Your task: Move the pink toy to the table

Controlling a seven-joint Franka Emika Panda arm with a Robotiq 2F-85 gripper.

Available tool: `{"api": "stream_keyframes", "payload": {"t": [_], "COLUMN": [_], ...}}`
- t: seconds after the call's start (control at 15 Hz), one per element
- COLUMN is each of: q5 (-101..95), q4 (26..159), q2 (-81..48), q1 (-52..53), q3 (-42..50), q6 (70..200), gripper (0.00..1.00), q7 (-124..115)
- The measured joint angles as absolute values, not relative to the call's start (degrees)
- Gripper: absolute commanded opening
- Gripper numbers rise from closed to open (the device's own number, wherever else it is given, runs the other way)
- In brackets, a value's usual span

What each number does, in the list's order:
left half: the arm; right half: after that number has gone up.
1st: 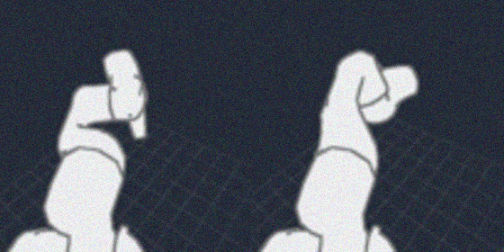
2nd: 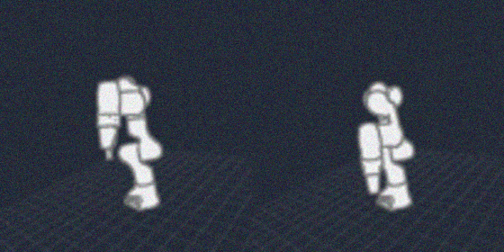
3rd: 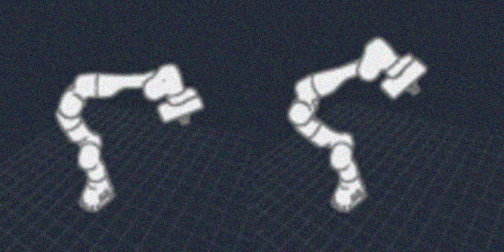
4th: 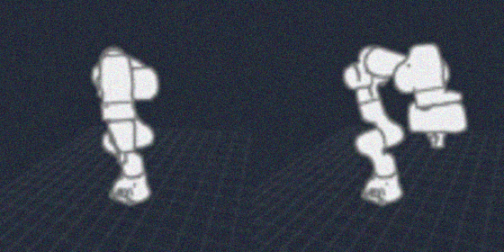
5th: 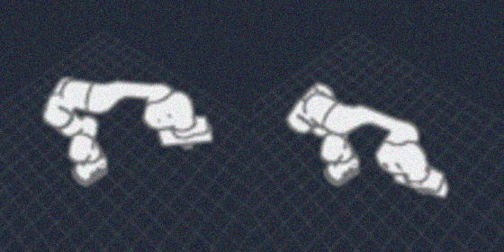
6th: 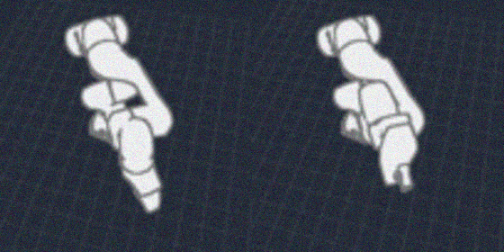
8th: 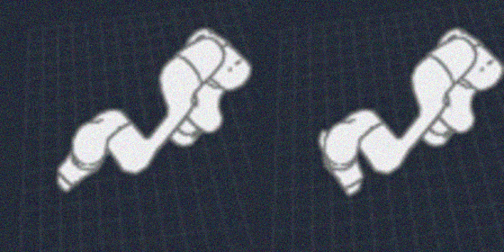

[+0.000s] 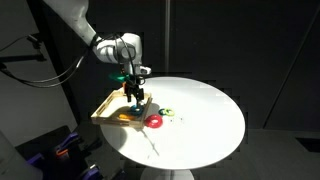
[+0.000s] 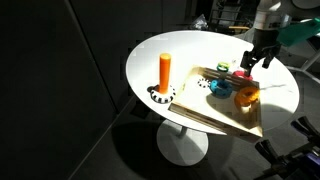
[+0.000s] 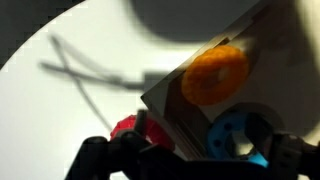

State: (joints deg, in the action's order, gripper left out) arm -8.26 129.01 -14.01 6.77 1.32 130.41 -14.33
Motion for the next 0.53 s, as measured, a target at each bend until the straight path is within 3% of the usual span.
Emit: {"api": "stream_keyframes", "payload": {"t": [0.53], "q5": [-5.96], "q4": [128.89], "q2": [-5.84], "q1": [6.28], "q3": [-0.39], "q6": [119.47], "gripper": [1.00], "q7": [-9.69]}}
